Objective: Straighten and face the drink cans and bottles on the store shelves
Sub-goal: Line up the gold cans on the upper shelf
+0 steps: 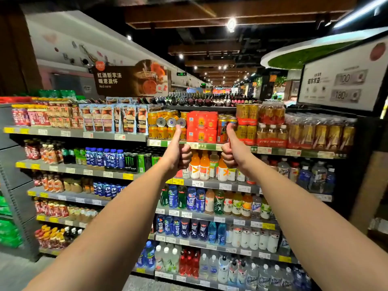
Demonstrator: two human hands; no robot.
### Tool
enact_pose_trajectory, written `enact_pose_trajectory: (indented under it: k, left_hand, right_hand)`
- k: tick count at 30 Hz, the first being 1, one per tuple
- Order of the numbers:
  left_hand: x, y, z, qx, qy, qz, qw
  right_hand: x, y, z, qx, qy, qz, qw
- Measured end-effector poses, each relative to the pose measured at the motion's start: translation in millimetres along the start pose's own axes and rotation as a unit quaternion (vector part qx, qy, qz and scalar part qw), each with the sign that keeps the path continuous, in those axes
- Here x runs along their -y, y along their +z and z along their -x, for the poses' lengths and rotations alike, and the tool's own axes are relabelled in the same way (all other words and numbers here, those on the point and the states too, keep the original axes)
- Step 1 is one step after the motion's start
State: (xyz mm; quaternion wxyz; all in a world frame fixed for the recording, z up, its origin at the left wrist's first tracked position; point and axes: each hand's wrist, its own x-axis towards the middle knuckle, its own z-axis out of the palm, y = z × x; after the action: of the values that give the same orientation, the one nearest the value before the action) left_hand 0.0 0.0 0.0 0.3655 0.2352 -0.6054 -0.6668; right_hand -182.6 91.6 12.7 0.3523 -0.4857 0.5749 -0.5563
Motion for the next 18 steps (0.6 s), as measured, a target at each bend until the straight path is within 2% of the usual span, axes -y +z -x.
enact_pose_trajectory:
  k: [4,10,18]
  left_hand:
    - [-7.3,-42.5,-41.7,-0.008,-0.028,-0.006,1.0]
    - [-11.3,-92.5,-99.1,0.018,-0.036,0.016,0.999]
    - [12.8,-106.5,-161.3,0.035,-0.068,0.028,0.997]
  right_hand:
    - [7.7,28.2,-49.2,-0.032,0.009,0.023,0.999]
    - [0.0,53.6,-111.1,-0.04,0.021,0.038,0.998]
    - [-19.3,41.4,-169.1,-0.07,0.034,0.056,0.995]
